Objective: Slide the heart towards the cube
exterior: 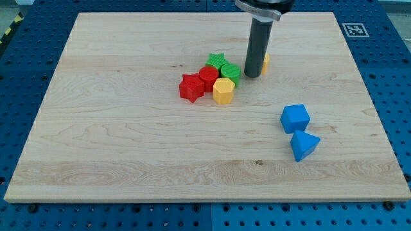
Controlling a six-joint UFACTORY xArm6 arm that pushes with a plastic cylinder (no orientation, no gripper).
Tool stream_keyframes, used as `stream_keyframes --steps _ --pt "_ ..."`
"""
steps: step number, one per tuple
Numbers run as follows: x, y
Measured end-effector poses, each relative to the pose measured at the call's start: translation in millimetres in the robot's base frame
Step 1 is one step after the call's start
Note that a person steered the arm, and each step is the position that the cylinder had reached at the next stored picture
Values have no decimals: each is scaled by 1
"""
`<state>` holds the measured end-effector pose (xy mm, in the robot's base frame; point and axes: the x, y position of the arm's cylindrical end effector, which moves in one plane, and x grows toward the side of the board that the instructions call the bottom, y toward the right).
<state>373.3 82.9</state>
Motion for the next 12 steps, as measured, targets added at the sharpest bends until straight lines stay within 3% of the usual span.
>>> stream_keyframes --steps 3,5,7,10,12 --pt "-77 -4" --pt "-50 0" --pt "-50 63" --pt "-54 80" --pt "-30 91"
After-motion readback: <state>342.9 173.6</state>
